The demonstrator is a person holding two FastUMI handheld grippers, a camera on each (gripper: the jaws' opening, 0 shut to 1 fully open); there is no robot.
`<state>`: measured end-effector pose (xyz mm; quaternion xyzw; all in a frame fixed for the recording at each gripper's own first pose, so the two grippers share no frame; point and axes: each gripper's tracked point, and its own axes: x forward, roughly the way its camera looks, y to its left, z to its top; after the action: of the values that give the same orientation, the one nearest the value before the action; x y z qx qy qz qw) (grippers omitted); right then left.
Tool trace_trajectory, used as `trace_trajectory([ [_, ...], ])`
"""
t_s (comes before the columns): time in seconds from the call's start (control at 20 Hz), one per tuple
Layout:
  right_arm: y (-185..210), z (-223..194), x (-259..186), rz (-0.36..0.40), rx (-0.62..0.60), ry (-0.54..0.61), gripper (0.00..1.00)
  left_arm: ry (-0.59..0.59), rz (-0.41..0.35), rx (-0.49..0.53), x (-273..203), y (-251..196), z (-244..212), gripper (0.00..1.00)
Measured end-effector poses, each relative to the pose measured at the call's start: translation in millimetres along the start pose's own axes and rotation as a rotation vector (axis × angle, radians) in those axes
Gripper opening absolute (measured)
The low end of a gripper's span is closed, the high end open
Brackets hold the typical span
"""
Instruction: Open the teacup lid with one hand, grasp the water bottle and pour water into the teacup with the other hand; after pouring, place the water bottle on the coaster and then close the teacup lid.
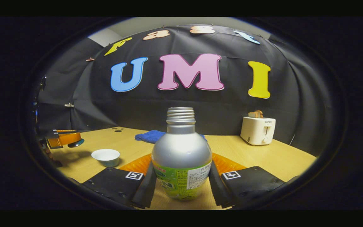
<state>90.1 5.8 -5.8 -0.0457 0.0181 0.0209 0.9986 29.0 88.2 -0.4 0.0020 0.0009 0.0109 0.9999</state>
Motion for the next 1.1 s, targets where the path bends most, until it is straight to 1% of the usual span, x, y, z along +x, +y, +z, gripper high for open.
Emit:
trace_trajectory([
  [0.05,2.1,-0.6,4.8,0.015,-0.047,0.021,0.76,0.001,0.013,0.000,0.7,6.4,-0.9,0.33],
  [0.1,4.6,-2.1,8.3,0.039,-0.097,0.039,0.76,0.001,0.023,0.000,1.6,12.6,-0.9,0.31],
  [0.15,4.4,-0.2,12.4,0.037,-0.142,0.042,0.76,0.002,0.037,0.000,2.7,19.8,-1.5,0.33],
  [0.2,1.8,4.1,14.5,0.027,-0.189,0.032,0.76,0.002,0.052,0.000,3.7,27.1,-1.4,0.31],
  [0.3,0.1,14.4,24.2,0.012,-0.310,0.012,0.75,0.003,0.081,0.000,3.9,40.5,-1.4,0.31],
  [0.5,0.1,35.5,40.5,-0.003,-0.560,-0.042,0.75,0.003,0.102,0.000,1.6,59.1,-1.2,0.31],
  [0.65,7.2,44.6,46.6,0.014,-0.777,-0.072,0.76,0.003,0.107,-0.001,0.6,69.1,-2.1,0.31],
  [0.75,14.8,50.4,48.7,0.034,-0.889,-0.096,0.75,0.003,0.116,-0.001,0.2,75.7,-2.3,0.31],
  [0.85,27.0,49.0,58.2,0.058,-0.978,-0.114,0.76,0.004,0.121,-0.002,0.5,78.8,-2.9,0.31],
  [1.1,54.0,26.7,75.8,0.123,-1.150,-0.116,0.75,0.004,0.114,-0.002,0.6,78.3,-2.0,0.31],
])
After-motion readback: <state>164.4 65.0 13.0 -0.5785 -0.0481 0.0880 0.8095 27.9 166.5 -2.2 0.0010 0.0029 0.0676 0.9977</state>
